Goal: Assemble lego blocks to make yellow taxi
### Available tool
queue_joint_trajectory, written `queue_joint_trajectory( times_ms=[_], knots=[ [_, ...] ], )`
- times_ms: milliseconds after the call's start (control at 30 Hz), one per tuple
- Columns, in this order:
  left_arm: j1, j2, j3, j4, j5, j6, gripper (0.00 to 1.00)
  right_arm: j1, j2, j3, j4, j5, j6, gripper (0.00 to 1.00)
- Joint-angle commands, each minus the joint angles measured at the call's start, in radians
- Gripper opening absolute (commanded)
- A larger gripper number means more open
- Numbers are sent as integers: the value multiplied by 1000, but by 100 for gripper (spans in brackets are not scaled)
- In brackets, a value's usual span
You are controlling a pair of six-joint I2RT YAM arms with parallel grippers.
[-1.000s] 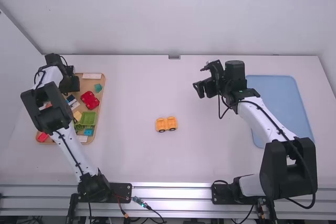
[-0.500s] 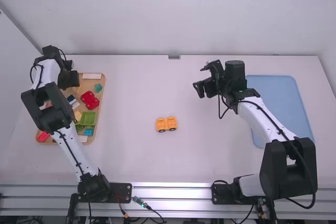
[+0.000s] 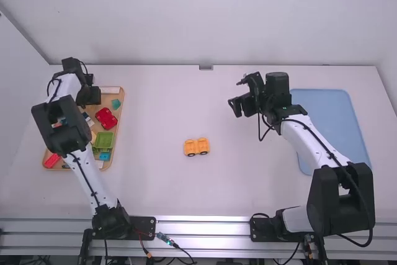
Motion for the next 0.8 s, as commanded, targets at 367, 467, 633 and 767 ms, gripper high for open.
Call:
queue_joint_trajectory(
  times_ms=[367,467,633,767],
  knots=[
    [5,4,-63,55,98,61,65,3,8,24,7,-2,0,99],
    [4,4,-92,94,102,92,70,3,8,24,6,0,0,99],
    [3,4,-142,168,102,140,70,3,8,24,6,-2,0,99],
    [8,4,-146,164,102,119,59,3,8,24,7,-2,1,99]
  ],
)
